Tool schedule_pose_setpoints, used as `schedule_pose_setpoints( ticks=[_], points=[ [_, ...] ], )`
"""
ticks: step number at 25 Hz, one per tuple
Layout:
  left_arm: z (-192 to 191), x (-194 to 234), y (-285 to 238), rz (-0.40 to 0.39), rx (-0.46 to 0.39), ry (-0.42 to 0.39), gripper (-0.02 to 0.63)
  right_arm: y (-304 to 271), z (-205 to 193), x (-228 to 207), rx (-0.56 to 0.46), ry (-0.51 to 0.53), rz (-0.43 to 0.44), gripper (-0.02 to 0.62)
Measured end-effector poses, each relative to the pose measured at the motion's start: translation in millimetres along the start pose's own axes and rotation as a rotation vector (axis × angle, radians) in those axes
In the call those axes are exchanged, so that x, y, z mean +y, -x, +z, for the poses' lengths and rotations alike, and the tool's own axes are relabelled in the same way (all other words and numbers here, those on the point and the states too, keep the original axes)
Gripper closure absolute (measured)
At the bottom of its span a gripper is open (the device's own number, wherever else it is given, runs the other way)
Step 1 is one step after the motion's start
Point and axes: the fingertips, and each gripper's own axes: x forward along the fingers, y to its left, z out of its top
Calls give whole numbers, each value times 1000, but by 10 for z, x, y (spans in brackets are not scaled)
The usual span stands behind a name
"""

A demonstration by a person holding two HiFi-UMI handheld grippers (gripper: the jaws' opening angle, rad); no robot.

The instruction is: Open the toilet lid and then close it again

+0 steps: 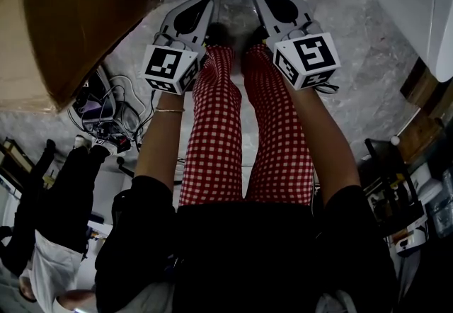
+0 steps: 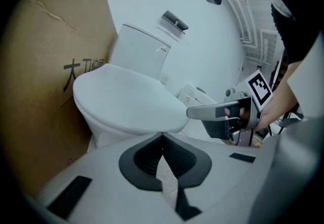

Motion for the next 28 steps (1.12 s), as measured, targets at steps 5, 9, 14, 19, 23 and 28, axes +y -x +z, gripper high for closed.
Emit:
schedule_pose_setpoints(
  ticks=[5, 9, 14, 19, 23, 28],
  points=[
    [79, -9, 16, 10, -9, -7, 603, -12, 7, 24, 1, -4, 2, 575],
    [255, -6, 20, 9, -60, 0, 603, 16, 18, 59, 2, -14, 6, 575],
    [422, -16, -15, 24, -52, -42, 603, 63, 81, 87, 1, -24, 8, 577],
    [524, -78, 97, 20, -34, -62, 603, 154, 227, 129, -5, -37, 7, 577],
    [658, -163, 171, 7, -35, -74, 603, 241, 371, 182, -17, -32, 21, 577],
    [824, -257, 237, -7, -38, -88, 603, 322, 571, 272, -38, -35, 28, 577]
  ],
)
